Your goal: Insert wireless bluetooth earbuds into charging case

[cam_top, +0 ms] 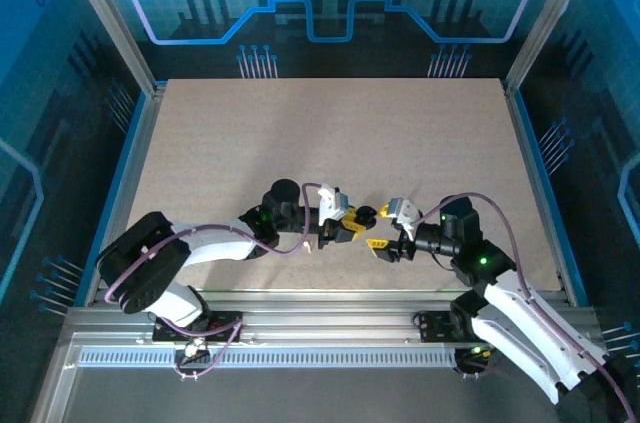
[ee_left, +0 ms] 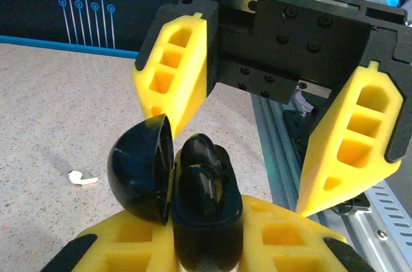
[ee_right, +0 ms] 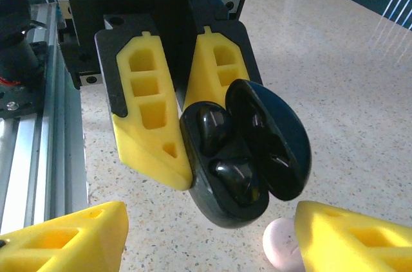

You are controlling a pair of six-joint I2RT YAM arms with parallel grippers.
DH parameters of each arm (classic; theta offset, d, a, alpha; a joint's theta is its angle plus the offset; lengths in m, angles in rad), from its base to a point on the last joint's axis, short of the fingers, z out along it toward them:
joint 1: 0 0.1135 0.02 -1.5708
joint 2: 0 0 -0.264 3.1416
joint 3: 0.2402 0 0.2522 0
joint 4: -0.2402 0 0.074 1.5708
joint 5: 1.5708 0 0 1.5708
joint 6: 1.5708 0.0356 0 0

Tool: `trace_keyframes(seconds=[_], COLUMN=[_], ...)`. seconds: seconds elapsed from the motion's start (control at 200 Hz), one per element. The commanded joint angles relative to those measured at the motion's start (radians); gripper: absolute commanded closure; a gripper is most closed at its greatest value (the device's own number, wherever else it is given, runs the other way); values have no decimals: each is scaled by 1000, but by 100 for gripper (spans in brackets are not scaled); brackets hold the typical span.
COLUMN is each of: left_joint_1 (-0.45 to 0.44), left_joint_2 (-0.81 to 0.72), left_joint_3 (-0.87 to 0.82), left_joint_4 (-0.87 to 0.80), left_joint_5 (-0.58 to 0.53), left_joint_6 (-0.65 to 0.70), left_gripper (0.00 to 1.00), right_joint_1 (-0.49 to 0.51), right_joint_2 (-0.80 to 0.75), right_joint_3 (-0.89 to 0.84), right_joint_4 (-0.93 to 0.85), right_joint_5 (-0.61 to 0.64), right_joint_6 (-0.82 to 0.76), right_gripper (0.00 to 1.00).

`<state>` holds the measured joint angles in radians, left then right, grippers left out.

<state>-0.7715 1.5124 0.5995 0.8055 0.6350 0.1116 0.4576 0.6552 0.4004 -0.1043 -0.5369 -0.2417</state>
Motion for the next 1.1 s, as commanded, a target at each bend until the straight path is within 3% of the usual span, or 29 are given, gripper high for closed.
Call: trace_keyframes(seconds=[0.0,0.325,0.45,0.855,1.096], left_joint_1=[4,4,4,4,5], left_joint_2=[-9,3,5,3,-4], left_joint_3=[34,37,34,23,21], left_joint_4=[27,42,44,49,51], left_joint_5=[53,52,48,45,59], left_joint_6=[8,8,7,8,15], left_gripper=[83,83,83,83,83], right_joint_1=[-17,-42,-43,-77,-82], right_joint_2=[19,16,6,-73,-31], right_joint_3=[44,46,38,-1,19], right_joint_4=[6,29,49,109,78], right_joint_5=[-61,-173,-199,-181,-148], right_joint_6=[-12,-30,-48,-28,-71], right_gripper=[31,35,41,46,47])
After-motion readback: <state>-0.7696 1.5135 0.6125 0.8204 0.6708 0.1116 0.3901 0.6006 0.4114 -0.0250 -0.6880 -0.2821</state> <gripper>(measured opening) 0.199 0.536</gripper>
